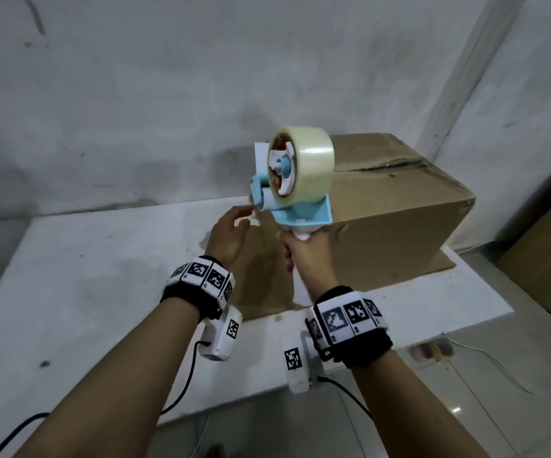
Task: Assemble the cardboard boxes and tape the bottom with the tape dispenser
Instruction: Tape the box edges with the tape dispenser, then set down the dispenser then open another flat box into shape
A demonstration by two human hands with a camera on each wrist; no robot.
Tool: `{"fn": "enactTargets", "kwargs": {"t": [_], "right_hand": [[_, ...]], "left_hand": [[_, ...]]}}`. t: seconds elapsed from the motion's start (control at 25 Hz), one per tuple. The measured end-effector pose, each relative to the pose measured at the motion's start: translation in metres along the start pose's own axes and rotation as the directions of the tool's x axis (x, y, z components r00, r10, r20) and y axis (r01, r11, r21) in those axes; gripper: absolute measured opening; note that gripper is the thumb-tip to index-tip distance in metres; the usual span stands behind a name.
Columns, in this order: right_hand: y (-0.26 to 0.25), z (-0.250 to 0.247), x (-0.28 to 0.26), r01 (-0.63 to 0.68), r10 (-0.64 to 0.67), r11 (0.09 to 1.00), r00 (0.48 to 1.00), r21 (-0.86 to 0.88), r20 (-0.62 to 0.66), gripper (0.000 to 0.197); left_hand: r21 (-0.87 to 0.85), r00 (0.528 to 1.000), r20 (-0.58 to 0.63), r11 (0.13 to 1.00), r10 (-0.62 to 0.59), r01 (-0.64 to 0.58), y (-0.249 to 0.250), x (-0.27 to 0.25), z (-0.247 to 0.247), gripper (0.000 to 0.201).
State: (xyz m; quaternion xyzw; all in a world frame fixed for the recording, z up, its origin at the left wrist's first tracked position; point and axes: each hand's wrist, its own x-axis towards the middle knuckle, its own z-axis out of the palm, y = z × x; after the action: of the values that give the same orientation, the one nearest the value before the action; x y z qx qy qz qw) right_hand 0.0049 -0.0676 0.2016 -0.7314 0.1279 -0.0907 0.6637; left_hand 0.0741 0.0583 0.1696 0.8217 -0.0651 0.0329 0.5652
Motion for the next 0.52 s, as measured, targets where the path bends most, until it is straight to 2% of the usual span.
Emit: {"fn": "enactTargets", "kwargs": {"t": [0.08, 0.16, 0.24, 0.28, 0.36, 0.44, 0.52], "right_hand": [[0.016, 0.029, -0.003, -0.04, 0.042, 0.998, 0.998, -0.044, 0.048, 0.029], [0.035, 0.068, -0.002, -0.01, 0.018, 0.996, 0.996, -0.088, 0.088, 0.012], [0.059, 0.107, 0.002, 0.03, 0.009, 0.974, 0.985, -0.224, 0.172, 0.054], [0.07, 0.126, 0.001, 0.038, 0.029, 0.961, 0.971, -0.275, 0.236, 0.065], [0.085, 0.16, -0.004, 0.03, 0.118, 0.918, 0.932, -0.396, 0.344, 0.067], [0.101, 0.188, -0.009, 0.0, 0.226, 0.849, 0.903, -0.528, 0.365, 0.057], [0.119, 0.213, -0.012, -0.023, 0.31, 0.788, 0.878, -0.615, 0.365, 0.054]], "left_hand": [[0.11, 1.0, 0.006, 0.994, -0.018, 0.017, -0.025, -0.014, -0.029, 0.037], [0.203, 0.995, -0.049, 0.975, -0.085, 0.093, -0.061, -0.024, -0.059, 0.039], [0.257, 0.974, -0.11, 0.941, -0.2, 0.222, -0.1, -0.033, -0.09, 0.04], [0.291, 0.957, -0.138, 0.914, -0.253, 0.284, -0.122, -0.039, -0.106, 0.04], [0.383, 0.922, -0.186, 0.84, -0.338, 0.385, -0.163, -0.05, -0.134, 0.042], [0.467, 0.883, -0.204, 0.75, -0.424, 0.468, -0.199, -0.067, -0.159, 0.047], [0.538, 0.823, -0.192, 0.644, -0.535, 0.544, -0.225, -0.084, -0.181, 0.051]]}}
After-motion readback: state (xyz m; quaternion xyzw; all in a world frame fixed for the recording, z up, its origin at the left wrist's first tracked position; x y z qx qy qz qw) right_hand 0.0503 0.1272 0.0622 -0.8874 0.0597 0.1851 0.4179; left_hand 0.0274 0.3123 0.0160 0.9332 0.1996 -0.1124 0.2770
